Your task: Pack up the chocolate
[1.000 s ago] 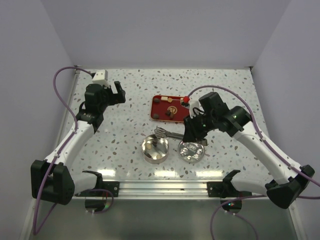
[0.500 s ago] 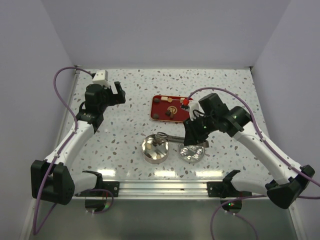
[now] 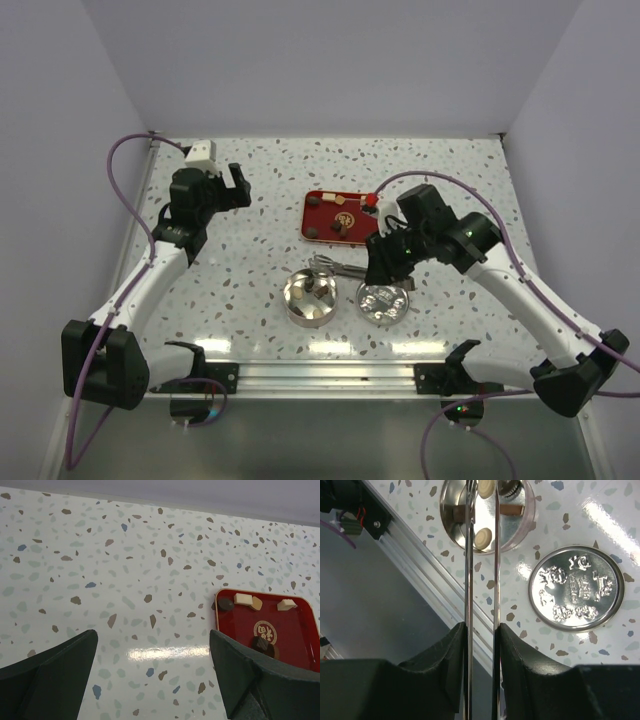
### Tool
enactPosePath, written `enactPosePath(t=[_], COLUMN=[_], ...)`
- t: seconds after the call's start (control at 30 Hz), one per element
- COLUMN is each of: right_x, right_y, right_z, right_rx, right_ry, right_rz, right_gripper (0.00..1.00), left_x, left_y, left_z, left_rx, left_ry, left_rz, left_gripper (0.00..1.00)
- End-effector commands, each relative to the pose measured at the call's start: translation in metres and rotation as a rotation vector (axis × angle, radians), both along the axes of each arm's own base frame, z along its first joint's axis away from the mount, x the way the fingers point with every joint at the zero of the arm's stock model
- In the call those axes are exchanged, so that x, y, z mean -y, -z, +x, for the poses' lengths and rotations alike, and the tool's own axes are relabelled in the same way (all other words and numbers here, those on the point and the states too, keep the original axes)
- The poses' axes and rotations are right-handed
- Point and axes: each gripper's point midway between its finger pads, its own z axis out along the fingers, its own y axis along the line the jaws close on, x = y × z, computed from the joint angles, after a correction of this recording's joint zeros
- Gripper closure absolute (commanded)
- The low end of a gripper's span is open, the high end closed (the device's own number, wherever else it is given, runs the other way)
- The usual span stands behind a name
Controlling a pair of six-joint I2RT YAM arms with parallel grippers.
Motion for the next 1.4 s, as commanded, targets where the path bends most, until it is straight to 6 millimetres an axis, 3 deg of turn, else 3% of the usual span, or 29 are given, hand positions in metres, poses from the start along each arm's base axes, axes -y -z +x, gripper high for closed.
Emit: enactPosePath(t=[0.0, 0.33, 0.53, 0.67, 0.97, 1.37], right_x=[-0.013, -0.035, -0.032, -0.021, -0.002, 0.003], right_y=[-0.017, -0.001, 0.015, 0.025, 0.044, 0.071], right_z=[0.026, 0.1, 0.141, 0.157, 0.172, 0.174], right_rx=[0.102, 0.22, 0.219, 0.215, 0.239, 0.211], right_ry=[0.043, 0.124, 0.184, 0.219, 0.238, 0.221], right_rz=[0.046, 0.02, 0.015, -0.003, -0.076, -0.121], right_gripper=[0.65, 0.65, 0.65, 0.65, 0.63, 0.61], left_x=[-0.002, -0.002, -0.002, -0.003, -0.002, -0.001], left_y=[-0.016, -0.018, -0.017, -0.016, -0.011, -0.01], left_z=[0.006, 0.006, 0.006, 0.007, 0.008, 0.008], left_rx=[0.04, 0.043, 0.041, 0.038, 0.029, 0.027], left_ry=[-0.018, -0.017, -0.017, -0.018, -0.016, -0.012], left_rz=[-0.016, -0.014, -0.013, -0.012, -0.013, -0.016], left_gripper=[0.0, 0.0, 0.0, 0.0, 0.0, 0.0])
